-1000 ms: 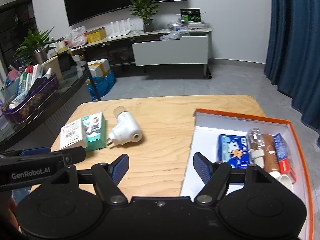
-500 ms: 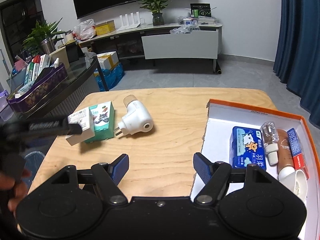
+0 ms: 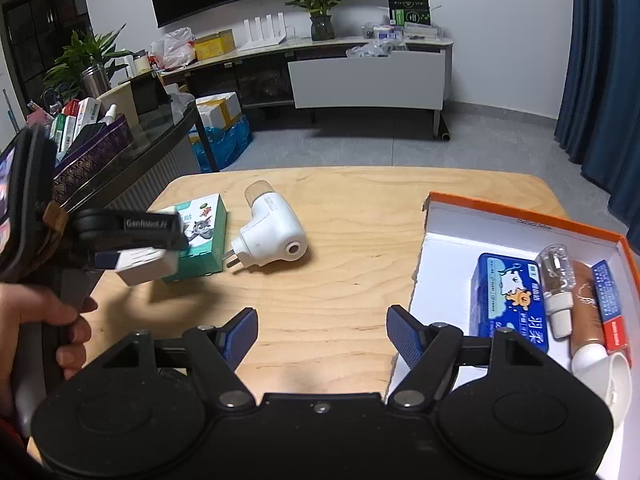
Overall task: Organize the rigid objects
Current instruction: 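Grasp the white product box with the left gripper while the right grasps the white diffuser, then carry the white product box and white diffuser with both grippers toward the white box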
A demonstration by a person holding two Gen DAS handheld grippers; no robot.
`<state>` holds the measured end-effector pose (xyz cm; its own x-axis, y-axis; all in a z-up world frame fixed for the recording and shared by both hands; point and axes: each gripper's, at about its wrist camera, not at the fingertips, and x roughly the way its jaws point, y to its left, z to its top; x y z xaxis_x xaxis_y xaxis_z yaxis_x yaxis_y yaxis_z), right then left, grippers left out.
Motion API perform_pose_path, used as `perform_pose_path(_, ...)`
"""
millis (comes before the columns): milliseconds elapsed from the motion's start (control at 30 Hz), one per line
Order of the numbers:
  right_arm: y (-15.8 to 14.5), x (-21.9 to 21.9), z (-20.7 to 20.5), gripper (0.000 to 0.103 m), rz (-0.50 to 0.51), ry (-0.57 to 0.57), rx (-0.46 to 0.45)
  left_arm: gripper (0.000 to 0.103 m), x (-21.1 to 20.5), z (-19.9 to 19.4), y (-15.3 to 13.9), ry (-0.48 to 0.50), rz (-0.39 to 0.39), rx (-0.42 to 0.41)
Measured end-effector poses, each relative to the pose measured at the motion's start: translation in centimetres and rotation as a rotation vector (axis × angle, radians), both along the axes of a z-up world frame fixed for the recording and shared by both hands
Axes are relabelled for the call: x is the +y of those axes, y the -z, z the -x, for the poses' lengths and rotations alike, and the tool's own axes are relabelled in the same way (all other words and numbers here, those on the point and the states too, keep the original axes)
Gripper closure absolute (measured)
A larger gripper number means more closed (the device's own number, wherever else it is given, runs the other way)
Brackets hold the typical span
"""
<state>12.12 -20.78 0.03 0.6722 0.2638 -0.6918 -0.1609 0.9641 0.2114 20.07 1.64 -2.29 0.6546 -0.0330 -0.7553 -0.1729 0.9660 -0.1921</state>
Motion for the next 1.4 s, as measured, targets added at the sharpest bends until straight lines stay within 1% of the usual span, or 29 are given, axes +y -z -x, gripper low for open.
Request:
perform_pose_path(67, 0.1, 0.1, -0.8, 0.019, -0.013, 0.004, 0.009, 0.043, 0.1, 0.3, -0.2, 0.026, -0.011, -0.017)
perform_pose_path(200, -0.1, 0.7, -2.8, 0.019, -0.045, -0.005, 0.018, 0.043, 0.5, 1.3, -0.4, 0.044, 0.012, -0.044)
perform_pose_path(267, -0.3, 1.3, -4.2, 0.019, -0.071, -0.012, 0.027, 0.043, 0.6, 2.0, -0.6, 0.059, 0.012, -0.063)
perform_pose_path(400, -0.6, 3.3, -7.6, 0.019, -0.079, -0.028, 0.047, 0.043, 0.7, 4.2, -1.4, 0.095, -0.010, -0.107)
perform_pose_path(500, -0.4, 5.6, -9.9, 0.019, -0.029, -0.042, 0.054, 0.043, 1.1, 5.4, -1.7, 0.110, -0.014, -0.124)
perform_pose_path(600, 0.6, 7.0, -12.0, 0.019, 0.009, -0.022, 0.079, 0.043, 1.9, 5.9, -1.9, 0.107, 0.017, -0.128)
perform_pose_path(667, 1.7, 7.6, -13.2, 0.019, 0.036, -0.014, 0.105, 0.043, 2.1, 6.2, -2.0, 0.111, 0.007, -0.134)
perform_pose_path(733, 2.4, 8.2, -14.0, 0.019, 0.056, -0.017, 0.112, 0.043, 2.2, 6.3, -2.0, 0.116, -0.006, -0.139)
perform_pose_path(767, 2.7, 8.5, -14.3, 0.021, 0.077, -0.018, 0.112, 0.043, 2.4, 6.4, -1.9, 0.114, -0.001, -0.138)
perform_pose_path(800, 3.0, 8.7, -14.6, 0.033, 0.090, -0.027, 0.115, 0.043, 2.6, 6.4, -1.7, 0.108, 0.009, -0.134)
perform_pose_path(833, 3.2, 8.9, -14.7, 0.036, 0.088, -0.038, 0.113, 0.043, 2.8, 6.5, -1.6, 0.102, 0.020, -0.129)
perform_pose_path(933, 3.0, 9.3, -14.4, 0.041, 0.124, -0.043, 0.081, 0.043, 3.0, 6.7, -1.4, 0.100, 0.023, -0.122)
perform_pose_path(1000, 2.3, 9.1, -13.6, 0.052, 0.136, -0.030, 0.049, 0.043, 2.9, 6.9, -1.5, 0.103, 0.024, -0.123)
perform_pose_path(1133, 1.7, 8.2, -11.9, 0.054, 0.140, -0.044, 0.033, 0.043, 2.7, 7.4, -1.9, 0.109, 0.039, -0.128)
perform_pose_path(1233, 1.1, 6.7, -10.4, 0.054, 0.093, -0.031, 0.025, 0.043, 2.3, 8.2, -2.4, 0.117, 0.031, -0.140)
perform_pose_path(1400, -0.9, 3.9, -6.7, 0.055, 0.021, -0.011, -0.015, 0.043, 1.6, 9.6, -3.3, 0.139, 0.027, -0.160)
